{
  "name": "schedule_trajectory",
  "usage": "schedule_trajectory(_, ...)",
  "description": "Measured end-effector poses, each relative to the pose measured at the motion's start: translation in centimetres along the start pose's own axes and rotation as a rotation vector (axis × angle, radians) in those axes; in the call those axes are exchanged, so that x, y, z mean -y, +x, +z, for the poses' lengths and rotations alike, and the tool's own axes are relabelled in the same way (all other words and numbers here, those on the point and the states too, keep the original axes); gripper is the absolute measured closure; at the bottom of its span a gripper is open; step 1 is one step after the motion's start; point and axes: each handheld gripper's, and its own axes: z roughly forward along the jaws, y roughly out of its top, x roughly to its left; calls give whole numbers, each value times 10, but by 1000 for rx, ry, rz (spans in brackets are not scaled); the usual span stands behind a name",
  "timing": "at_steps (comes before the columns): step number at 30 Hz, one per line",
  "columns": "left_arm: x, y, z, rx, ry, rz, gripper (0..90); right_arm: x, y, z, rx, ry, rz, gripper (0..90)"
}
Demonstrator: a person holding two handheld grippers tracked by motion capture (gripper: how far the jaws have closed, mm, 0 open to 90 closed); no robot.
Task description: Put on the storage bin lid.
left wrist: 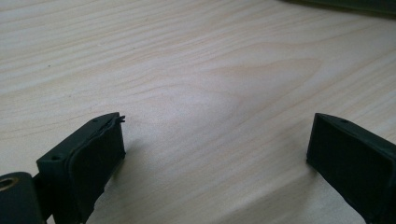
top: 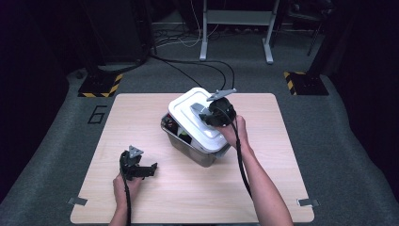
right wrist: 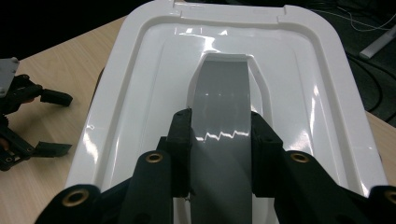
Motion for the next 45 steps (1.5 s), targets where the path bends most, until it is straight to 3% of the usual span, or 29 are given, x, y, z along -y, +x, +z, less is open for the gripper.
schedule_trajectory(5,0,0,0,5,4,2,40,-2,9,13,-16,18,-27,668)
schedule_trajectory(8,0,-1,0,7,1,-11,40,-2,12,17,-23,17,-18,668)
schedule_trajectory(19,0,-1,0,3,-2,-10,41,8,15,19,-14,-35,5,669)
schedule_trajectory(22,0,-1,0,3,-2,-10,41,7,19,19,-12,-52,-24,669)
schedule_trajectory(26,0,-1,0,3,-2,-10,42,5,17,19,-30,-62,-51,669)
schedule_trajectory(27,0,-1,0,3,-2,-10,42,5,16,20,-54,-65,-44,669)
schedule_trajectory(31,0,-1,0,3,-2,-10,42,5,24,22,-66,-64,-67,669)
schedule_trajectory(33,0,-1,0,3,-2,-10,42,4,24,23,-60,-55,-81,669)
schedule_trajectory(45,0,0,0,-2,-1,1,43,16,14,19,-66,-34,-48,667)
